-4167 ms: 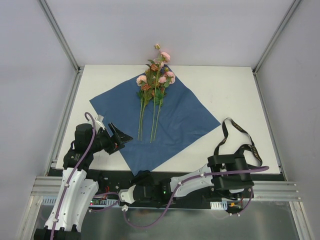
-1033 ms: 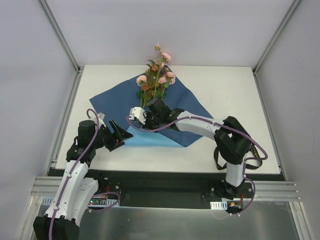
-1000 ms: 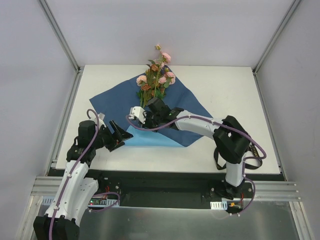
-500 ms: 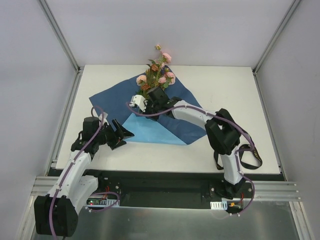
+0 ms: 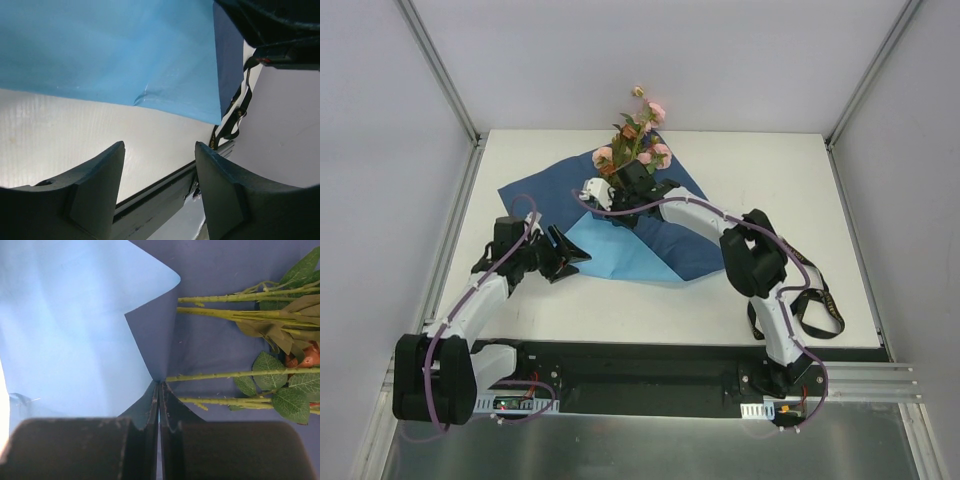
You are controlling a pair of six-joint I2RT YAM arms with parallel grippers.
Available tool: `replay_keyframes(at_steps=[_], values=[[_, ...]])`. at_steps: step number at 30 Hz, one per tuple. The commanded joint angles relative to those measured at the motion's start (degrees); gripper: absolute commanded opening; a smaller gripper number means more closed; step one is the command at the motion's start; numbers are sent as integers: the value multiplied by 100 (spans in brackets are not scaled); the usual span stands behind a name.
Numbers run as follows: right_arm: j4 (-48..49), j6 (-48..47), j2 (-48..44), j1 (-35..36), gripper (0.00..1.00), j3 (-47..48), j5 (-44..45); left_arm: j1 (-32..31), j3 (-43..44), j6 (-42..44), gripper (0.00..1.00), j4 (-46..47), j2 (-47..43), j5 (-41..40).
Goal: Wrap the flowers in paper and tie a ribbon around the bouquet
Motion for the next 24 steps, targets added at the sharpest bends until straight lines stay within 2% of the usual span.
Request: replay_keyframes(at_steps=[1,7,15,19,20,23,24], values=[[-203,-308,120,-50,0,352,-324,2,359,-39,56,510,358,100],[-264,-326,278,-103,0,545,-509,2,526,-100,41,791,982,-234],[-361,-370,533,-121,1,862,-509,10,561,-74,20,976,1614,-1314],[-379,-335,595,-121,0,923,-492,2,509,-118,1,1099,1992,-1605],[-370,-317,595,-121,1,932,-483,-7,517,-118,0,1099,2176,-1649],[-379,-125,543,-121,8,924,-405,10,509,-258,0,1099,2598,-1703],[-379,67,499,-121,19,924,-326,10,526,-285,0,1099,2687,-1668]])
